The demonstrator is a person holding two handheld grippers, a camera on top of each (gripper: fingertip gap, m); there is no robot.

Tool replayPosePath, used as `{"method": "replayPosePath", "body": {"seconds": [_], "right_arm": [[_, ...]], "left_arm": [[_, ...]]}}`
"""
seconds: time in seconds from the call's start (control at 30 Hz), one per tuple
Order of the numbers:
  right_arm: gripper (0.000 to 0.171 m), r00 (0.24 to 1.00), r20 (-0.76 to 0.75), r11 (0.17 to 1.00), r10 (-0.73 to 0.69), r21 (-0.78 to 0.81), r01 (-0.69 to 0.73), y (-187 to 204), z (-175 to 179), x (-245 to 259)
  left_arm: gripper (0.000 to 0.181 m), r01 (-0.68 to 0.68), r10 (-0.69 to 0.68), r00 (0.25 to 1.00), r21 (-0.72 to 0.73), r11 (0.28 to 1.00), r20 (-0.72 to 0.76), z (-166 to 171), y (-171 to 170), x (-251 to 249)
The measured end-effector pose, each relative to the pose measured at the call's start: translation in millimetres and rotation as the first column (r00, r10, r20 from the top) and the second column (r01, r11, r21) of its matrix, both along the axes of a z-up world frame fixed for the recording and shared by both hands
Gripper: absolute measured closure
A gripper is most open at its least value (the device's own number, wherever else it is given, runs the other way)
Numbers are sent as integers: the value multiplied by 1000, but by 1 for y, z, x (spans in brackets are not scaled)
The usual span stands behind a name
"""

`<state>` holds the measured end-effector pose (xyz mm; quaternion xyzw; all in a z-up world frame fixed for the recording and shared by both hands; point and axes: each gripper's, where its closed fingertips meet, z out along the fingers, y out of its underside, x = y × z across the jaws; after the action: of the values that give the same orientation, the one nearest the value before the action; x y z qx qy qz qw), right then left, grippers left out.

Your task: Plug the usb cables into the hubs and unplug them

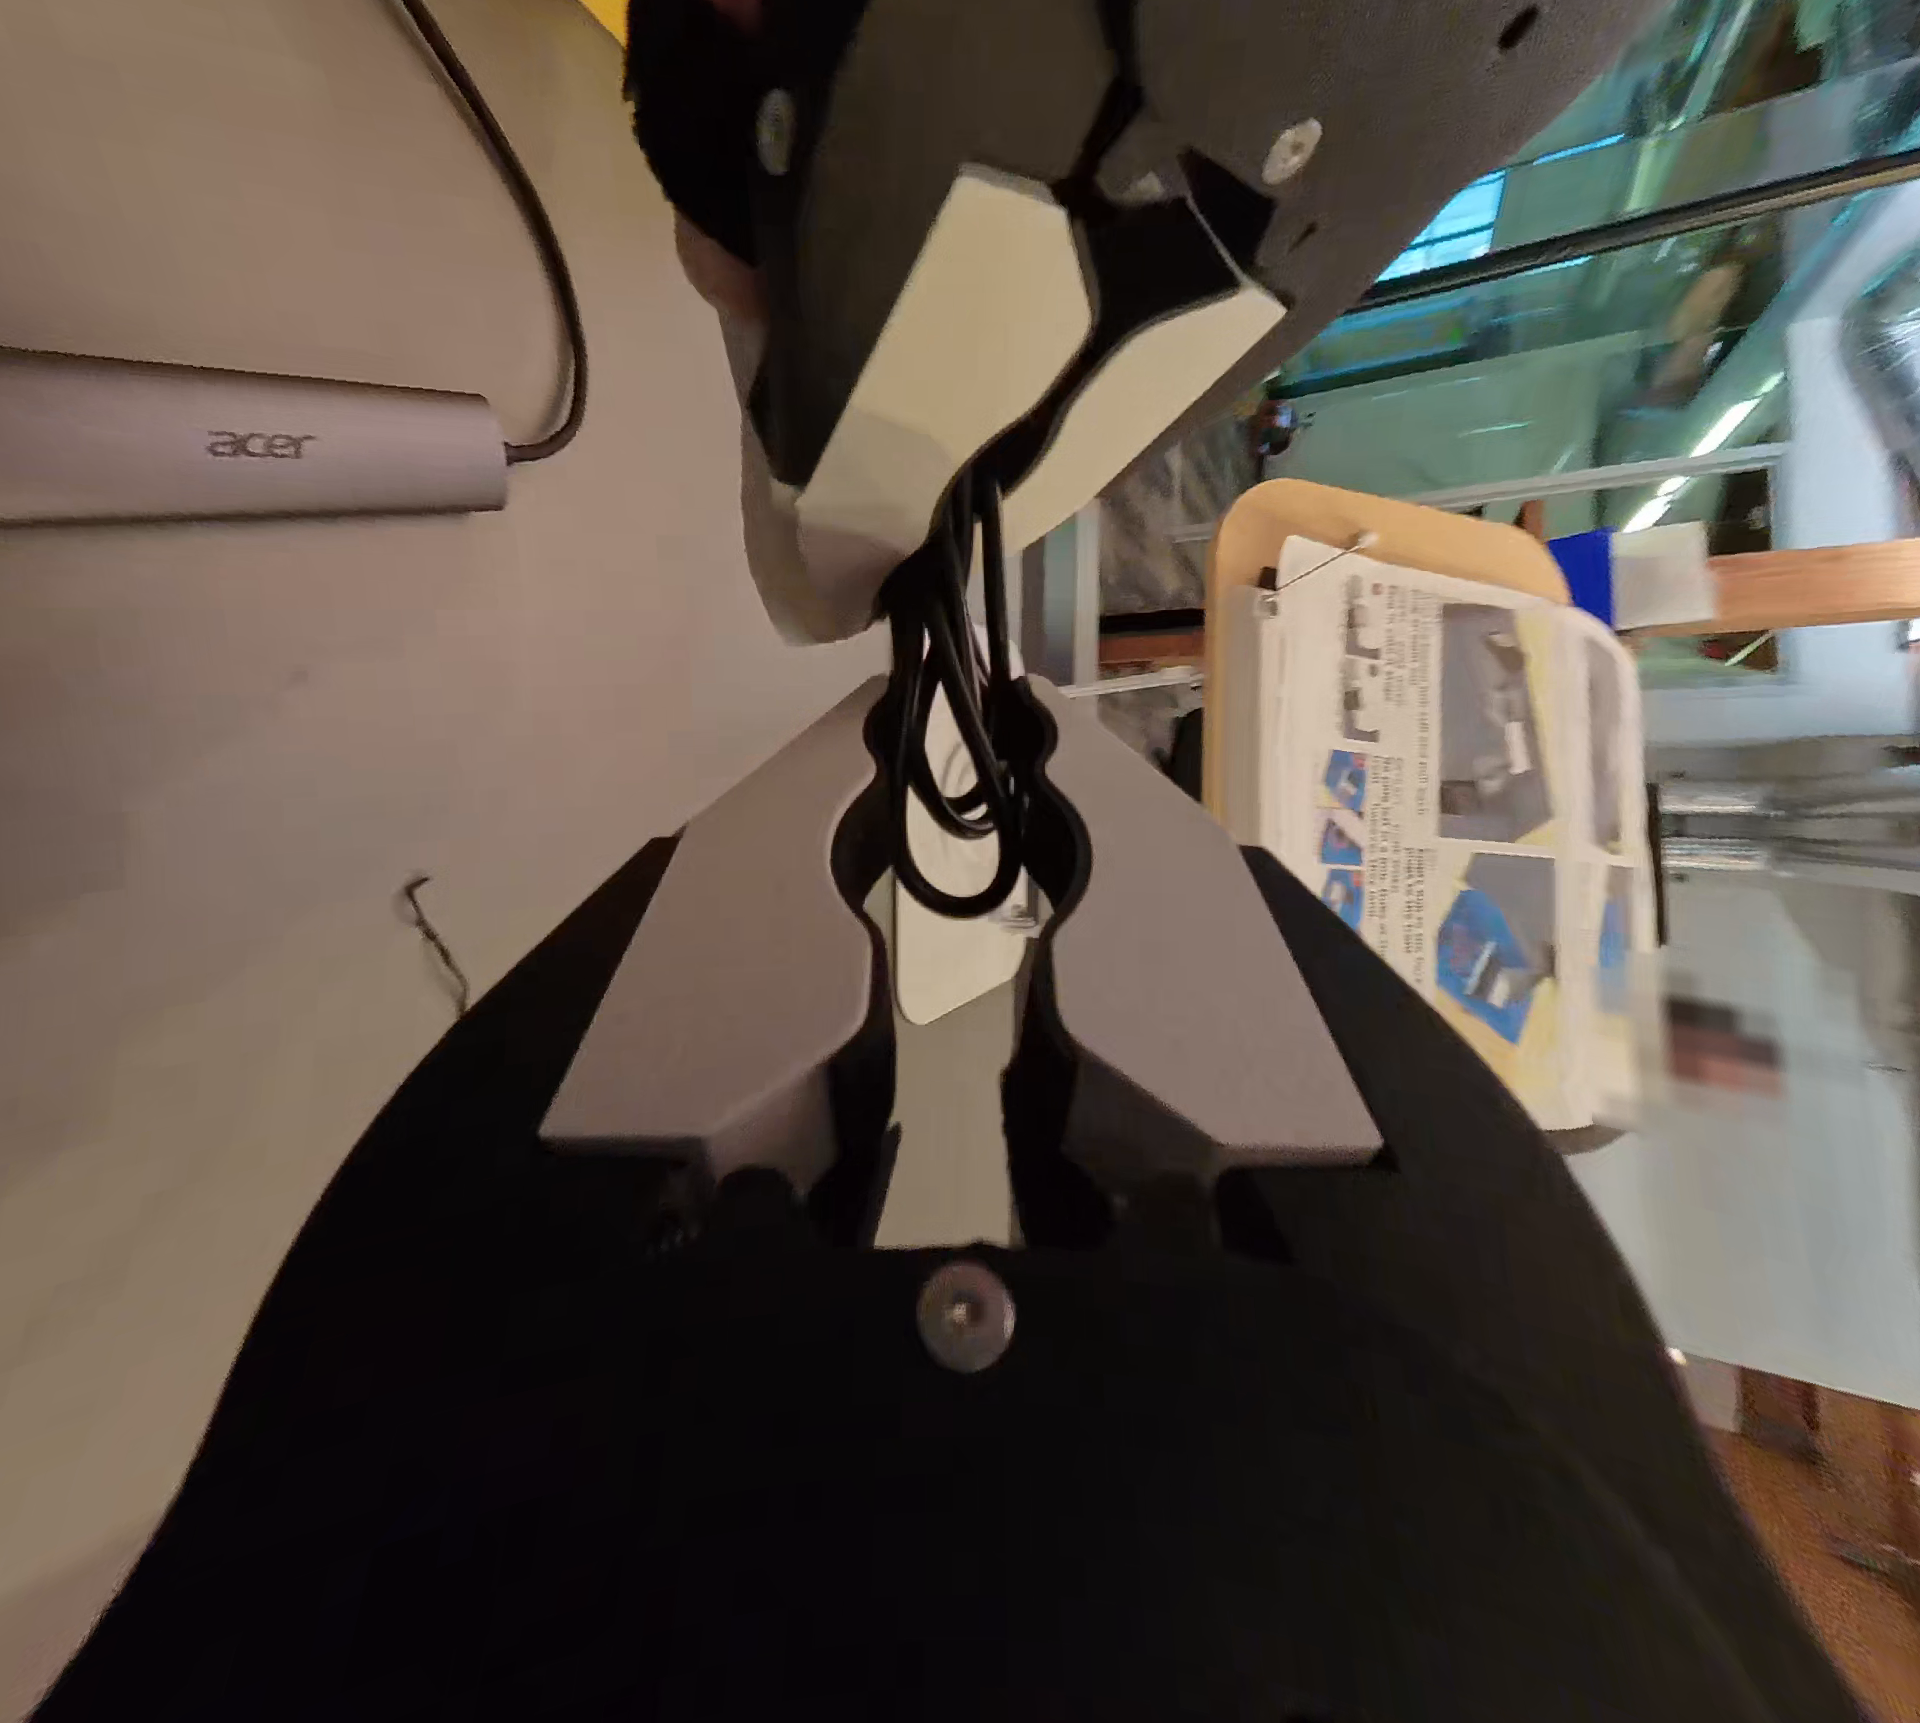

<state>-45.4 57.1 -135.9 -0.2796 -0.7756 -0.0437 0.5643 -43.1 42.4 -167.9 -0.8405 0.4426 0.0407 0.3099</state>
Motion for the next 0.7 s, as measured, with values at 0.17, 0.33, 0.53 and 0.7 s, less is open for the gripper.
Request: {"method": "replayPosePath", "body": {"seconds": [0.17, 0.33, 0.53, 0.7], "right_arm": [[163, 1000, 6, 990, -11, -139, 12, -3, -5, 3], [167, 999, -2, 906, 33, -423, -30, -13, -8, 6], [145, 1000, -22, 882, 16, -471, -24, -11, -10, 0], [129, 1000, -3, 805, -20, -593, 14, 2, -13, 16]], "left_arm": [[175, 19, -10, 996, 109, 994, -84, 3, 2, -1], [170, 83, -22, 983, 331, 940, -183, 17, 5, 4], [175, 51, 5, 986, 327, 944, -167, 10, -1, -3], [176, -18, 65, 988, 309, 951, -140, 8, -5, -24]]}}
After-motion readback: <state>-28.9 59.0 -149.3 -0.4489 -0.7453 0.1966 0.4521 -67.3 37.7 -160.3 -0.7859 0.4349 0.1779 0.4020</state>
